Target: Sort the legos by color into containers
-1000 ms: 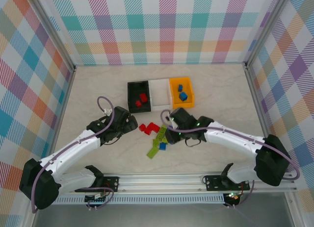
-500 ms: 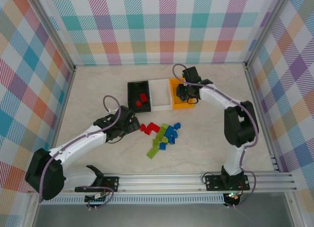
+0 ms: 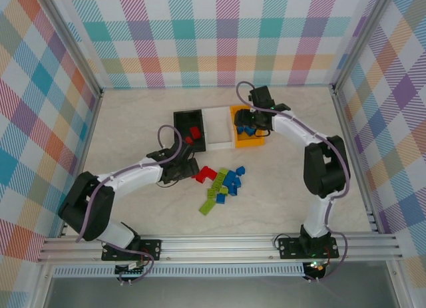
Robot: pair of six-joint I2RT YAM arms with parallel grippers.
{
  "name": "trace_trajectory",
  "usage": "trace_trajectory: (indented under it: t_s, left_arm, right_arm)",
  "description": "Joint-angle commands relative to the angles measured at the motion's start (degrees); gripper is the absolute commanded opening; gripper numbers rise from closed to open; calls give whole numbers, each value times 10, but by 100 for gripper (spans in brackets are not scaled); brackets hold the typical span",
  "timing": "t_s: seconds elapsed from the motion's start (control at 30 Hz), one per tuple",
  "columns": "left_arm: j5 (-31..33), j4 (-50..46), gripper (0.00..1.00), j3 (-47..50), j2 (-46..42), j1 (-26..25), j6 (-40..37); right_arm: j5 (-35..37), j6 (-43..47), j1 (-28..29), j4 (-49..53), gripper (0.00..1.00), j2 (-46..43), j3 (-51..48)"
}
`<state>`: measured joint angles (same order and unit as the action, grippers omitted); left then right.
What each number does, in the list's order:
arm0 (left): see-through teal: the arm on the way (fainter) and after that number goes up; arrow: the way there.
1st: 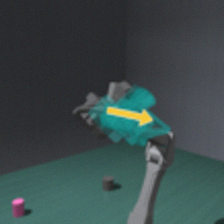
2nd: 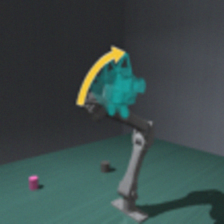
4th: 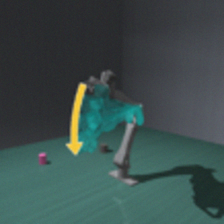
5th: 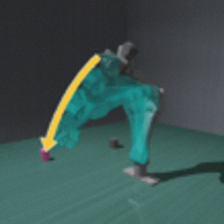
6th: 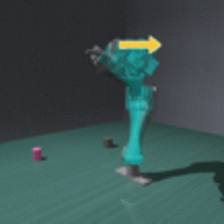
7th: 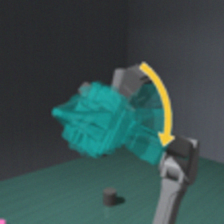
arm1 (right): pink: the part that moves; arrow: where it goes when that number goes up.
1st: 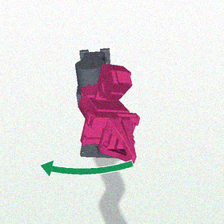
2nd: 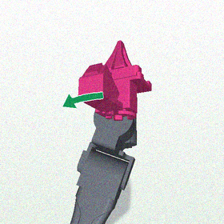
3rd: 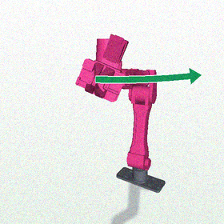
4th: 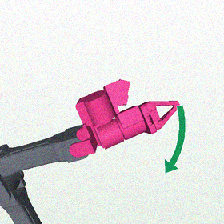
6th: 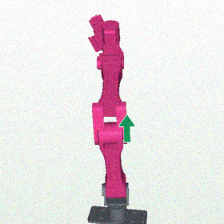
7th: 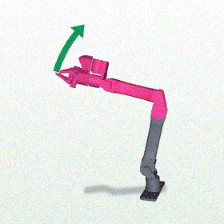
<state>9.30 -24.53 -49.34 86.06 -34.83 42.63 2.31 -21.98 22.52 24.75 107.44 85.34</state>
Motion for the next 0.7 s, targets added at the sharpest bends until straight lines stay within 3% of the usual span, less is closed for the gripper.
trace_trajectory:
  t_s: [0.0,0.3,0.57,0.67]
  left_arm:
    - [-10,22,86,-33,29,-8,-9]
    - [-4,26,65,-70,93,-10,4]
    - [-22,40,64,-41,114,-16,23]
    - [-26,45,54,-34,111,-17,27]
  right_arm:
    - [-12,1,1,-22,71,-48,-32]
    - [-9,8,0,-37,71,-90,-89]
    - [-5,12,0,-43,71,-94,-94]
    - [-6,11,0,-43,71,-89,-92]
